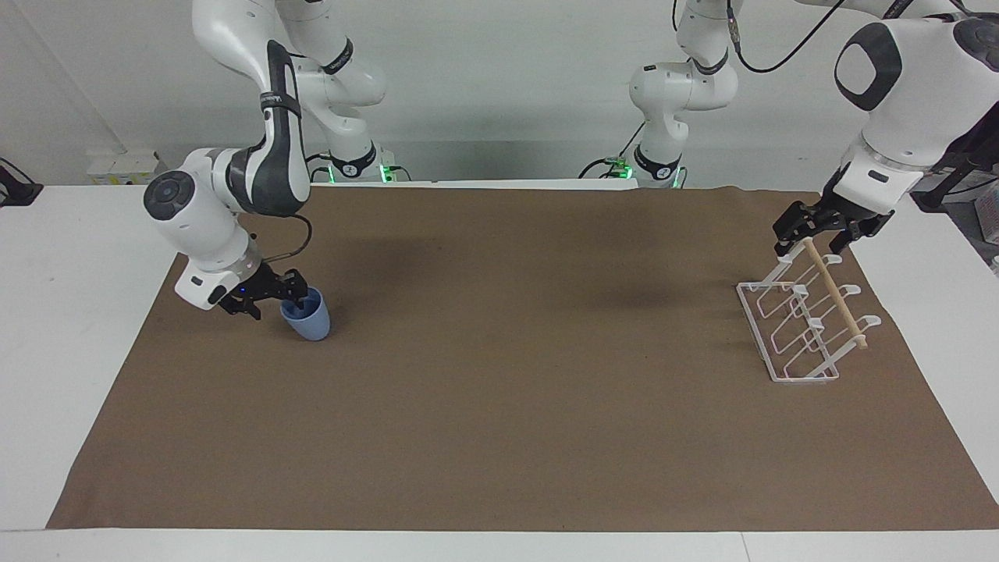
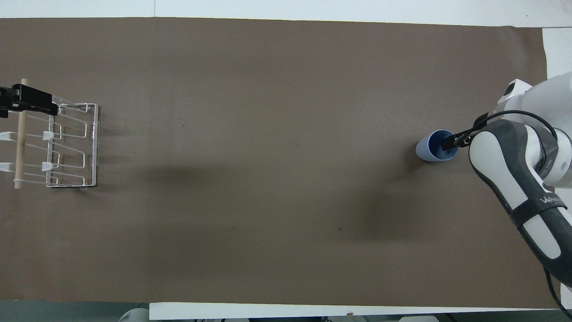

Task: Hang cup on cup holder
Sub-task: 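Reach the right gripper to the blue cup rim and grasp it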

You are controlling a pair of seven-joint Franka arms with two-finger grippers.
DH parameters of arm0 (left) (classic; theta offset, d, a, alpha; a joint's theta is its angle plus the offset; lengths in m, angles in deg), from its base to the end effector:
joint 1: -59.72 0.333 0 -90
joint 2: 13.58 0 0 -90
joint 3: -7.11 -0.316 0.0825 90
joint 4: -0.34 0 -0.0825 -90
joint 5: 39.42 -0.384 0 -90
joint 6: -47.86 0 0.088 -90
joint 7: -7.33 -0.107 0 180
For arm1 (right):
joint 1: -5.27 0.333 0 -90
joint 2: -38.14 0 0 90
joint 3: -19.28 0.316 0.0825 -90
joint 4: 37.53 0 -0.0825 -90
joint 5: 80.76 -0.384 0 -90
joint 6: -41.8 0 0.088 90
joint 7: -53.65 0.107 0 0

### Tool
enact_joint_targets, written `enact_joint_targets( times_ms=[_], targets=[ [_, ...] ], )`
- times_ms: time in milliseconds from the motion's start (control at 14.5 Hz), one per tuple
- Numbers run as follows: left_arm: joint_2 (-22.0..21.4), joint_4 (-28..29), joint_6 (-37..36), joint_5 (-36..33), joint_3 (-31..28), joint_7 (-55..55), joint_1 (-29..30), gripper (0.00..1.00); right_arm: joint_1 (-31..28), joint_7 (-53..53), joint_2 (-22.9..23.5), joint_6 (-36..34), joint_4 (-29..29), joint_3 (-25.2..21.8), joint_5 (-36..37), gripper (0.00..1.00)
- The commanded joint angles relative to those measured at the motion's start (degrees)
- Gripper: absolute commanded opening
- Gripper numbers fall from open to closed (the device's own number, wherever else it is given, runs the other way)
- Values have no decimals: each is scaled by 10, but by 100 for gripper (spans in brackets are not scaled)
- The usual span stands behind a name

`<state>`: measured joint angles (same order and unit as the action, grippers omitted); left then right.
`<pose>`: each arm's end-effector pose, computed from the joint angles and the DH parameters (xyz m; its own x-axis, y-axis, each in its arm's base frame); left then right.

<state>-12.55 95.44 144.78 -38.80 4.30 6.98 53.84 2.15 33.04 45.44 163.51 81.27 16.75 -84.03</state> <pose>0.5674 -0.0317 0.5827 0.9982 -0.0584 0.0139 -0.0585 -0.9982 0.0098 0.5580 -0.0523 0.3631 0.9718 0.2288 -0.0578 0.2251 -0.9722 -0.0650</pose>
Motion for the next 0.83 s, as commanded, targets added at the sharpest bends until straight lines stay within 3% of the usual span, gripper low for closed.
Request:
enact_joint_targets(
  times_ms=[0, 69, 206, 482, 619, 757],
  targets=[
    [-6, 0, -10, -6, 2, -4, 1, 100, -5, -8, -15, 16, 28, 3, -9, 44],
    [-6, 0, -9, -6, 2, -3, 1, 100, -5, -4, -11, 20, 27, 3, -9, 26],
    [-6, 0, -9, -6, 2, -3, 1, 100, -3, 8, -9, 14, 21, 6, -16, 3],
    [-6, 0, -9, -5, 2, -3, 1, 100, -2, 5, -4, -15, -6, 6, -38, 0],
    [-6, 0, -12, -5, 2, -4, 1, 100, 0, -1, -1, -84, -56, 8, -52, 0],
    [-14, 2, -31, -6, 3, -2, -6, 100, 29, 4, -3, -120, -82, 8, -119, 0]
  ],
)
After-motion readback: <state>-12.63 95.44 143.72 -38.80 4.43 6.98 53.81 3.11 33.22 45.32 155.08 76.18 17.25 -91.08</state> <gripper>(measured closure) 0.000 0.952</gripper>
